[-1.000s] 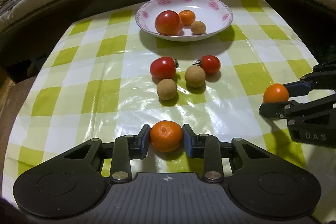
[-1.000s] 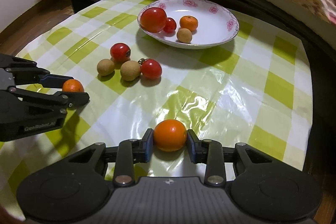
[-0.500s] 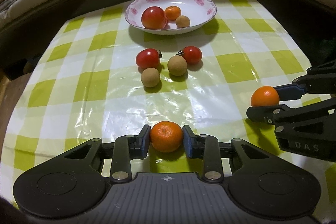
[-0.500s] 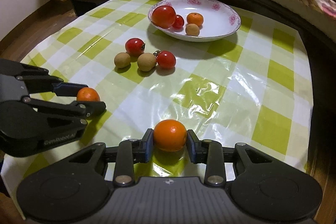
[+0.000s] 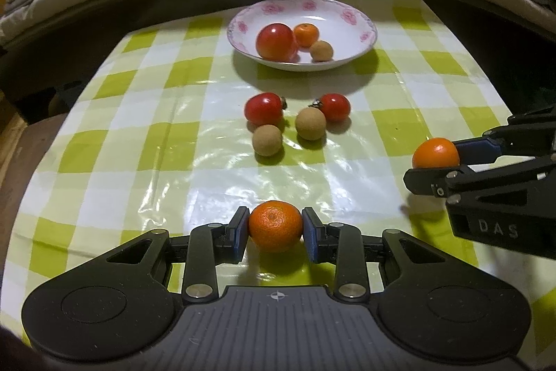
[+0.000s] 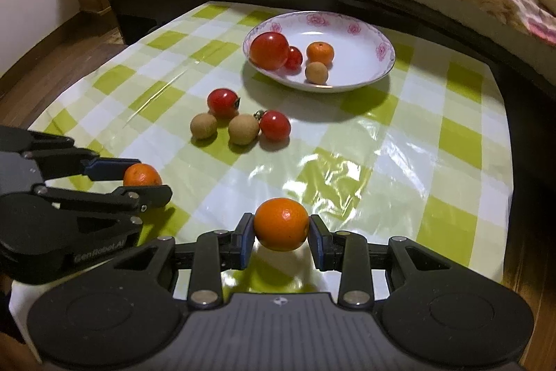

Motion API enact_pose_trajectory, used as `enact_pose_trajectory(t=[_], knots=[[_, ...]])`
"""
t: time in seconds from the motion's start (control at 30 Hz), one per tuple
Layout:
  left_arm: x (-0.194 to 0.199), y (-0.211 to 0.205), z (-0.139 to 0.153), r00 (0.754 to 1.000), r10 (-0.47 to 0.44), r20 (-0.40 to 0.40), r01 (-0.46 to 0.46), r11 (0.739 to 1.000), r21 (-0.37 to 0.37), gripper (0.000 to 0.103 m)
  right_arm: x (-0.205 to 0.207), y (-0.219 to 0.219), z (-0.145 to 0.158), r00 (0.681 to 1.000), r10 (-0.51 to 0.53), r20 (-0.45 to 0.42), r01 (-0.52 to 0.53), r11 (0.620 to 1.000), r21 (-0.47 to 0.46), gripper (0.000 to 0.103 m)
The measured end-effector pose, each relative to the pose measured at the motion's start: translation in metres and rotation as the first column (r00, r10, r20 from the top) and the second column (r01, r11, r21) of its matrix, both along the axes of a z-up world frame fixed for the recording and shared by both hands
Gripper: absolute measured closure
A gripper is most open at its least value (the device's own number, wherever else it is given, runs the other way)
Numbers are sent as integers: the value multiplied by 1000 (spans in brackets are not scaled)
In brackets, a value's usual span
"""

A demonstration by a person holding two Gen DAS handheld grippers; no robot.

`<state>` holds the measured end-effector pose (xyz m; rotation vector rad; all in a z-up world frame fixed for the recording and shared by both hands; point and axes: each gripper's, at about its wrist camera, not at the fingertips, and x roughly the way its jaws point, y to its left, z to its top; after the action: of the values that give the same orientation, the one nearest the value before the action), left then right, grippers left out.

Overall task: Organize fruits
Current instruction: 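Carry the tangerine and orange tomato over the white plate with both tools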

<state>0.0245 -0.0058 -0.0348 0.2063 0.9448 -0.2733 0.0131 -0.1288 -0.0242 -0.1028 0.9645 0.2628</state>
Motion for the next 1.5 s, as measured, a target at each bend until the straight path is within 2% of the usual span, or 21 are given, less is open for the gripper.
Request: enact_pose_trajectory(t=[0.27, 0.5, 0.87, 1.5], knots=[[9, -9, 1, 1000, 22, -2, -22, 998, 62, 63, 16, 4, 9, 1000, -27, 12, 27, 999, 24, 68], [19, -12, 13, 999, 31, 23, -33, 996, 85, 63, 24, 5, 16, 999, -24, 25, 23, 999, 35, 68], [31, -19, 27, 998, 23, 58, -28, 997, 73, 63, 34, 4, 28, 998, -37, 47, 34, 997, 65, 68], [68, -23, 36, 996, 28, 90, -33, 998, 51, 63, 67, -5, 43, 994, -78, 77, 69, 992, 110, 67]])
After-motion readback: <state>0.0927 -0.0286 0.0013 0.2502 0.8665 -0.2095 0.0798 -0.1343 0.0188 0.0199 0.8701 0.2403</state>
